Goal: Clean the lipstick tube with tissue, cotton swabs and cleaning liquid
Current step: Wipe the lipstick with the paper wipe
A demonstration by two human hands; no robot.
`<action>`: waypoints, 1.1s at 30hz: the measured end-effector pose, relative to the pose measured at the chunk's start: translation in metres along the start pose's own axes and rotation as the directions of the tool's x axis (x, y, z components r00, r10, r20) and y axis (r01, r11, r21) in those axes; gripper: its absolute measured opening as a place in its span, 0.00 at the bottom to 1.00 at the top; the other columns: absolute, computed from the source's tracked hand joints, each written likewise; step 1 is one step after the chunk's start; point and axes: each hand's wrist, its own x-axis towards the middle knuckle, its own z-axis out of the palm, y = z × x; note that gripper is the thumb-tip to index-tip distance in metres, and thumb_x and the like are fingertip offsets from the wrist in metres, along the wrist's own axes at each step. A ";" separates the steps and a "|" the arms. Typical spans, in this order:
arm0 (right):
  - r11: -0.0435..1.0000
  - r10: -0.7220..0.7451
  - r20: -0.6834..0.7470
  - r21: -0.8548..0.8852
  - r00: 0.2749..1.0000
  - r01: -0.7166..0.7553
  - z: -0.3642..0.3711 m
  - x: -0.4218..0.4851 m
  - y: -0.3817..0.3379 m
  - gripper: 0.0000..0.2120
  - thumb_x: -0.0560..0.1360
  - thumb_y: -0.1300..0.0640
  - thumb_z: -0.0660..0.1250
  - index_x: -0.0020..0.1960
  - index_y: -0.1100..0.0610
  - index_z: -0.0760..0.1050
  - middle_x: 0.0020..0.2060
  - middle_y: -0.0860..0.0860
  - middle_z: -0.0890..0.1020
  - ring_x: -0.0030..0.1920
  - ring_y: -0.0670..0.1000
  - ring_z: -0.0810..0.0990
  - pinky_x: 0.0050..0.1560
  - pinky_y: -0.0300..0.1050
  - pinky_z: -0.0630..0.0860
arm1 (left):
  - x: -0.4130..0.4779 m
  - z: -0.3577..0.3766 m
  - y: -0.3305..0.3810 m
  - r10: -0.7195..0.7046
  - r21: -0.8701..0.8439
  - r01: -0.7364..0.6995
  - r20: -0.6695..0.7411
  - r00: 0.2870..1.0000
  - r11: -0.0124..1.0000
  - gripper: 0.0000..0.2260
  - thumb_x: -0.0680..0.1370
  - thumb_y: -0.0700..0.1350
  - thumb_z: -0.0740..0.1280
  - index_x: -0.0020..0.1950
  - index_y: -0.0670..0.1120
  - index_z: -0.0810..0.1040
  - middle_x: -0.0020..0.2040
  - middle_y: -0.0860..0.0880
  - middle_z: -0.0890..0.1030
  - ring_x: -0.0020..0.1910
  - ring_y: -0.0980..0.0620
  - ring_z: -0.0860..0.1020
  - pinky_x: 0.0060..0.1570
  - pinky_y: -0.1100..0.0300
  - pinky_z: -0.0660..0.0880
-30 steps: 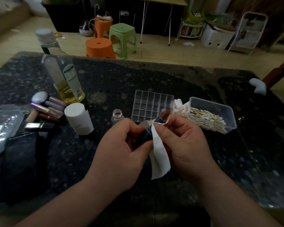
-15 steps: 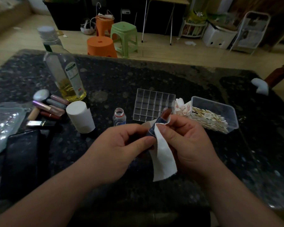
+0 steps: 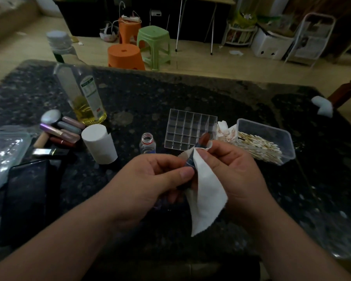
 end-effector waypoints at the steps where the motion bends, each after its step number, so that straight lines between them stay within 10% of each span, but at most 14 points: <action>1: 1.000 0.007 0.013 0.030 1.000 -0.008 0.000 -0.001 -0.002 0.13 0.71 0.56 0.68 0.49 0.64 0.82 0.40 0.60 0.86 0.36 0.54 0.86 0.37 0.45 0.83 | 0.001 -0.003 -0.001 -0.030 -0.083 0.039 0.108 0.994 0.996 0.08 0.76 0.47 0.70 0.48 0.46 0.86 0.41 0.45 0.84 0.29 0.53 0.75 0.37 0.56 0.72; 7: 0.995 0.033 0.018 0.095 0.999 -0.035 -0.001 -0.001 -0.006 0.19 0.68 0.55 0.70 0.48 0.71 0.76 0.31 0.62 0.82 0.25 0.53 0.81 0.27 0.45 0.80 | 0.004 -0.006 -0.004 -0.003 -0.312 0.142 0.405 0.914 0.939 0.13 0.82 0.46 0.59 0.53 0.40 0.81 0.45 0.43 0.79 0.31 0.52 0.71 0.42 0.53 0.73; 21: 0.978 -0.109 -0.114 -0.188 0.987 0.086 -0.005 0.005 0.014 0.14 0.67 0.49 0.73 0.48 0.55 0.85 0.44 0.54 0.87 0.47 0.54 0.86 0.49 0.53 0.82 | -0.001 0.015 0.003 0.202 0.372 -0.111 -0.215 0.955 0.921 0.08 0.69 0.42 0.75 0.43 0.51 0.79 0.43 0.56 0.84 0.43 0.54 0.82 0.38 0.67 0.80; 27: 0.998 -0.059 -0.102 -0.022 0.993 0.057 -0.005 0.007 0.010 0.12 0.66 0.49 0.73 0.44 0.56 0.85 0.40 0.57 0.86 0.44 0.57 0.83 0.50 0.58 0.81 | -0.001 0.005 0.000 0.033 0.146 -0.031 -0.012 0.999 0.989 0.11 0.73 0.51 0.68 0.52 0.50 0.85 0.50 0.43 0.86 0.53 0.36 0.81 0.53 0.42 0.79; 33: 1.000 -0.026 -0.113 0.013 0.993 0.028 -0.005 0.010 0.012 0.10 0.70 0.52 0.74 0.43 0.59 0.84 0.38 0.59 0.82 0.43 0.60 0.80 0.48 0.58 0.78 | -0.004 0.010 -0.003 -0.089 -0.142 0.095 0.049 0.995 0.985 0.13 0.71 0.47 0.67 0.52 0.49 0.86 0.58 0.32 0.79 0.55 0.38 0.77 0.61 0.40 0.74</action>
